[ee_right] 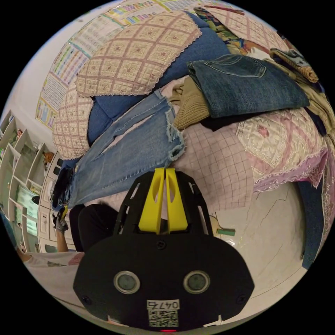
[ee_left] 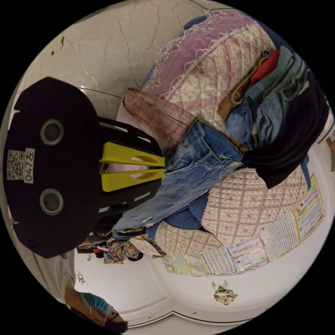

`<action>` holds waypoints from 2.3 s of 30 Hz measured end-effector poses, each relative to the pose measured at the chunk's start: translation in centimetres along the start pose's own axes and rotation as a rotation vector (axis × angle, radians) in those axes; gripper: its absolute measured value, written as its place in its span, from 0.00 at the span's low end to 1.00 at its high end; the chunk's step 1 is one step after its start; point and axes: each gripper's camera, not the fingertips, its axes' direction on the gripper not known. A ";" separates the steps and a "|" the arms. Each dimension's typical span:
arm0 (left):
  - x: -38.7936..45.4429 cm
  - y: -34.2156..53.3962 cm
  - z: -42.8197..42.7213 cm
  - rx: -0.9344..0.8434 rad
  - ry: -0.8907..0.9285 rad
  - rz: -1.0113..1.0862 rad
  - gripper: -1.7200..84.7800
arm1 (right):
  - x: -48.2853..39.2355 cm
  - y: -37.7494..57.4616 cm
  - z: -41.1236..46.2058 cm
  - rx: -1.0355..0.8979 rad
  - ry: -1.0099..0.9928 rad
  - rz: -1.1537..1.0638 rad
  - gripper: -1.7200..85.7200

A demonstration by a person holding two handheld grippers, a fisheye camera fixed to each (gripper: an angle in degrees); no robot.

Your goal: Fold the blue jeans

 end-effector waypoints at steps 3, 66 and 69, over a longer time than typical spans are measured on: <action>1.5 -1.1 0.1 -0.017 -0.016 0.000 0.03 | 0.1 -2.2 2.8 -0.042 0.041 0.014 0.03; 27.8 -14.3 9.9 -0.236 -0.195 0.297 0.03 | -24.0 -50.7 58.4 -0.114 0.266 -0.415 0.02; 27.0 -13.7 9.3 -0.231 -0.191 0.291 0.02 | -27.9 -48.3 57.2 -0.011 0.422 -0.570 0.01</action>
